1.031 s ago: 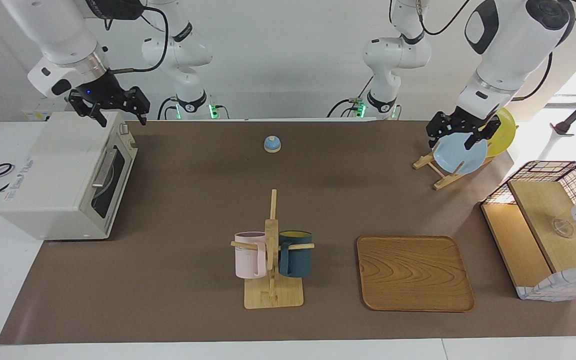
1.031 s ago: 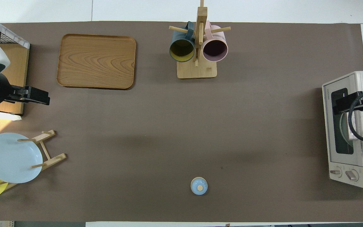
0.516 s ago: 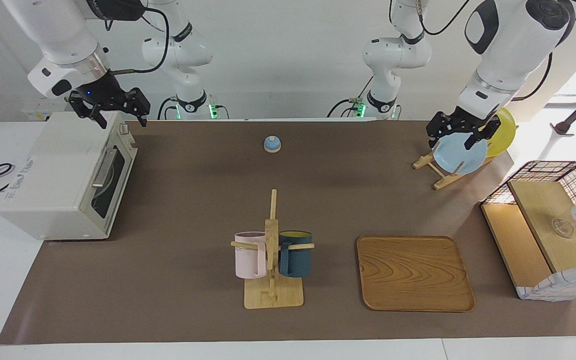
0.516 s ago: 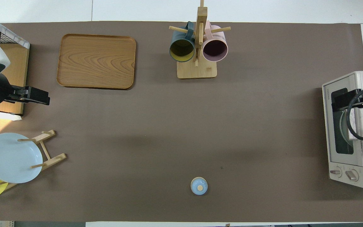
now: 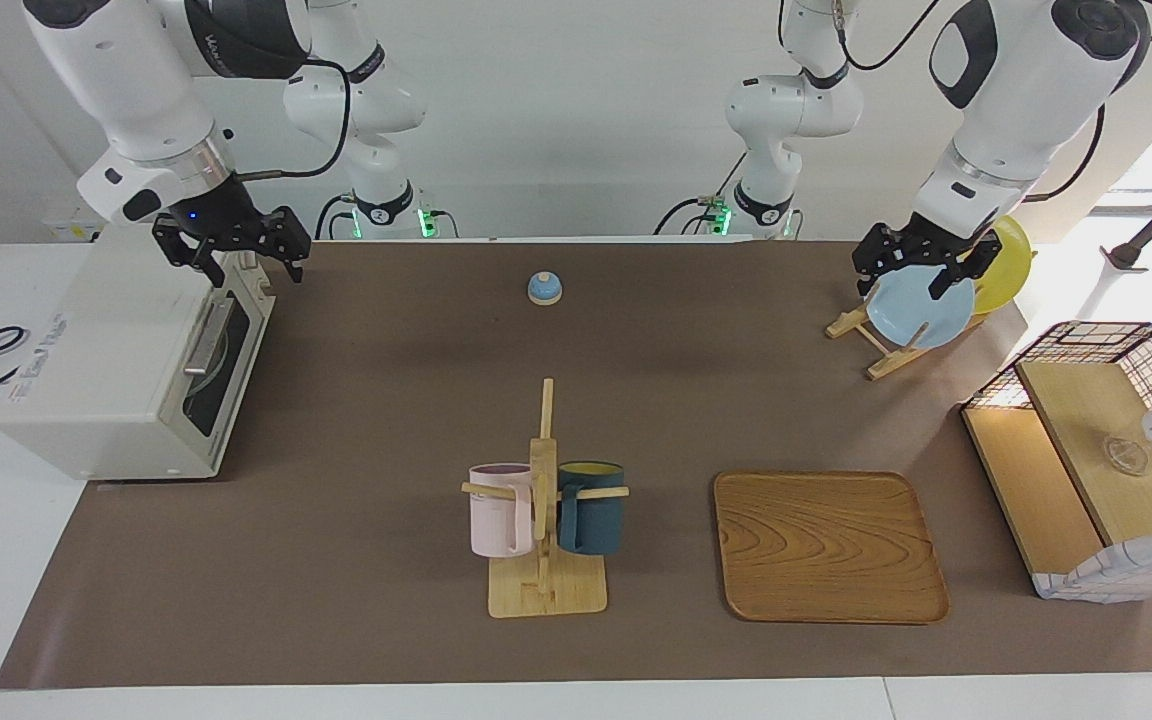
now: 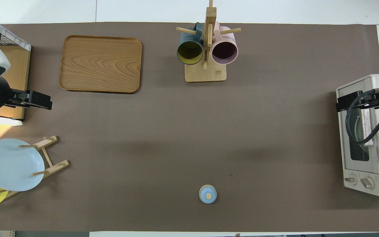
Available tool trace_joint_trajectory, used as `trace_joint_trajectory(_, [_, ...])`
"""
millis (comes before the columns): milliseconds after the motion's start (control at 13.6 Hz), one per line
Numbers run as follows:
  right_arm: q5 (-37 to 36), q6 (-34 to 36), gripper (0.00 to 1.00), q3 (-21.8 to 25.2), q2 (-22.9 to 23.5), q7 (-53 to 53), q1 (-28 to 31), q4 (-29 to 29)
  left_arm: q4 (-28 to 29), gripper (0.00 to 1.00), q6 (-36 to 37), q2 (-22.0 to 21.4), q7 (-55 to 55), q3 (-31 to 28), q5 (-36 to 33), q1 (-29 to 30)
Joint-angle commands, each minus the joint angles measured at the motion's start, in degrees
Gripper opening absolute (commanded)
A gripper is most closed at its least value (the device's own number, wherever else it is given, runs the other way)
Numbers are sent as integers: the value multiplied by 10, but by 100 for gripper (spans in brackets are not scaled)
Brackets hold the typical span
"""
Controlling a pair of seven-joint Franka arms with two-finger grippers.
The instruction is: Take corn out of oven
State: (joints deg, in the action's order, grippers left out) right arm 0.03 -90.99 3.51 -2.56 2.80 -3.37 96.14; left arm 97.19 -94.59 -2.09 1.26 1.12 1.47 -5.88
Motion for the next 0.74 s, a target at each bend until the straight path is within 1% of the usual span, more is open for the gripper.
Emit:
trace_joint_trajectory(0, [9, -20, 100, 1, -14, 4, 1, 23, 17, 100, -2, -15, 7, 5, -9, 6])
trace_joint_trajectory(147, [6, -40, 100, 1, -20, 10, 8, 45, 17, 100, -2, -15, 7, 5, -9, 6])
trace_joint_trajectory(295, [5, -47, 100, 2, -22, 41, 25, 52, 17, 100, -2, -15, 7, 5, -9, 6])
trace_joint_trajectory(368, [5, -51, 92, 2, -22, 47, 32, 55, 17, 100, -2, -15, 7, 5, -9, 6])
trace_joint_trajectory(442, [4, -62, 77, 2, -23, 58, 43, 65, 17, 100, -2, -15, 7, 5, -9, 6])
trace_joint_trajectory(516, [3, -69, 51, 2, -24, 76, 49, 76, 17, 100, -2, -16, 7, 5, -9, 6])
trace_joint_trajectory(589, [-1, -74, 1, 3, -27, 80, 50, 92, 17, 100, -2, -15, 7, 5, -9, 6])
trace_joint_trajectory(663, [-5, -88, 0, 3, -33, 80, 53, 109, 17, 100, -2, -15, 7, 5, -9, 6])
